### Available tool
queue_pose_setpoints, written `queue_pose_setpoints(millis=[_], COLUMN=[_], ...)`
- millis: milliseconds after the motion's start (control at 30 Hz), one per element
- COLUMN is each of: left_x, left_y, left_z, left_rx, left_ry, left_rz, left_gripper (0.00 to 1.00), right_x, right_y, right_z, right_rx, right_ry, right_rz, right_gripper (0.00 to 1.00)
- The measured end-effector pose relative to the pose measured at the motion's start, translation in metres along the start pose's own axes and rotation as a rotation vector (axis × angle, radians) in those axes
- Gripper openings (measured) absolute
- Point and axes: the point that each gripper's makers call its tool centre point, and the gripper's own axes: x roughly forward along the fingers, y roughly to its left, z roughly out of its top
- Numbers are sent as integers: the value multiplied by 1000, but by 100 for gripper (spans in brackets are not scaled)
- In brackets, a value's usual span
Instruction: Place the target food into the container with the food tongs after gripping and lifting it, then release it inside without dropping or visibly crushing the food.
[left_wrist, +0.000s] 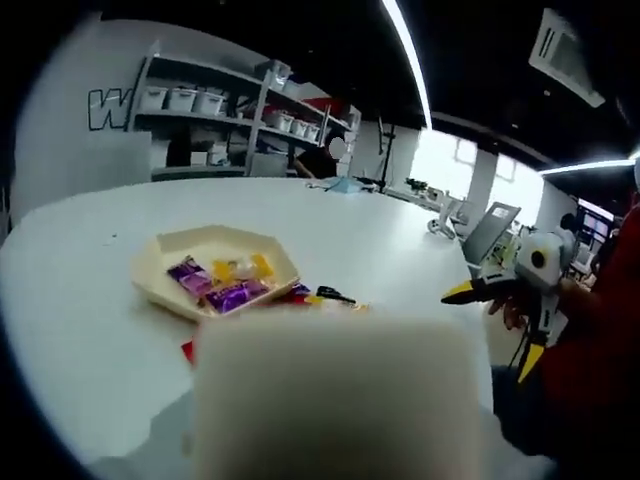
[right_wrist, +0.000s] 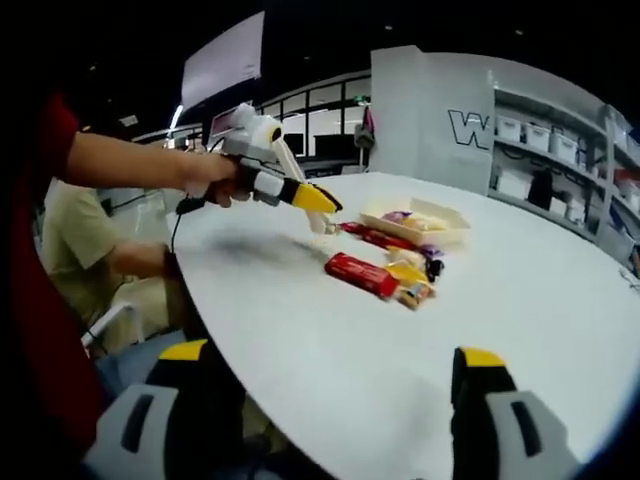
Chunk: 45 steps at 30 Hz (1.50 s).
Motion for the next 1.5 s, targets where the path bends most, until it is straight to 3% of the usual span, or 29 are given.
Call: queue_pose_setpoints(millis=[333, 467, 533, 700, 900, 1167, 1233, 1333, 1367, 1500], left_x=[6, 6, 6, 5, -4, -5, -5, -4, -2, -5], left_y=[13, 11, 11, 7, 11, 12, 13, 15, 13, 20], left_z=[27, 31, 27, -2, -22, -24, -28, -40, -35, -33], left_rx=[11, 1, 32, 106, 125, 178, 173, 231, 220, 157], left_ry=[-38, -46, -25, 71, 103, 115, 117, 144, 98, 69], left_rz=[28, 32, 42, 21, 26, 8, -4, -1, -10, 18], left_gripper=[24, 24, 25, 26, 27, 28, 28, 28, 27, 25], right_x=[2, 2, 1, 0, 0, 0, -1, -2, -2, -2], right_y=[3, 0, -2, -3, -2, 1, 1, -1, -1, -1], right_z=[-5, -4, -4, -6, -8, -9, -9, -10, -10, -9], right_rx=[2, 0, 6, 8, 6, 4, 7, 9, 8, 7], right_ry=[15, 15, 11, 19, 21, 23, 23, 25, 26, 25], right_rz=[12, 7, 5, 4, 8, 15, 13, 9, 7, 8], right_gripper=[99, 99, 99, 99, 99, 99, 99, 99, 99, 99])
